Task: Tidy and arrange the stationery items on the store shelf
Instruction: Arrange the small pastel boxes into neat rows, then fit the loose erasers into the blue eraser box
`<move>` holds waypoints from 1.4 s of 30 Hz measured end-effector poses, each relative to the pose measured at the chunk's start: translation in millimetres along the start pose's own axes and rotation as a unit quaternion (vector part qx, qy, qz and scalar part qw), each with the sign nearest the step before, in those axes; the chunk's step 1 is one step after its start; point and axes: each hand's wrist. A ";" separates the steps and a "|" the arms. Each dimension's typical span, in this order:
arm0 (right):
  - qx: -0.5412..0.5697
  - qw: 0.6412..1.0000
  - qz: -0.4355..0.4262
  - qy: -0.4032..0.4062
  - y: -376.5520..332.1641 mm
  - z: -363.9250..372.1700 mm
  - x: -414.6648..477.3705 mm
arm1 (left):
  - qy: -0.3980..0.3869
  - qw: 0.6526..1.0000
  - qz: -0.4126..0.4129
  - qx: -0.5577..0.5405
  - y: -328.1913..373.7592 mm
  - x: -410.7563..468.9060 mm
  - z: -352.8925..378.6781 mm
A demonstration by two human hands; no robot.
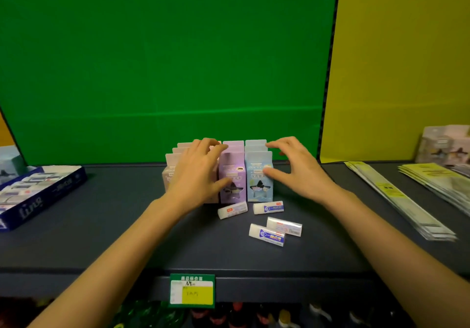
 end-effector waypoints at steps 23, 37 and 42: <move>-0.058 0.952 0.001 -0.301 8.8 -18.7 -55.8 | -0.275 0.944 -0.028 -0.183 53.2 -44.4 2.7; -0.077 0.921 0.105 -0.367 -0.2 -31.4 -53.9 | -0.338 0.895 -0.050 -0.288 68.3 -36.7 -1.4; -0.123 0.906 0.088 -0.395 -2.9 -30.2 -53.7 | -0.307 0.910 -0.056 -0.273 72.6 -40.9 -2.3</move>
Point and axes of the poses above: each hand's wrist, its own x-axis towards the middle knuckle, its own z-axis out of the palm, y = z × x, and after that the axes turned 9 degrees about x, right-handed
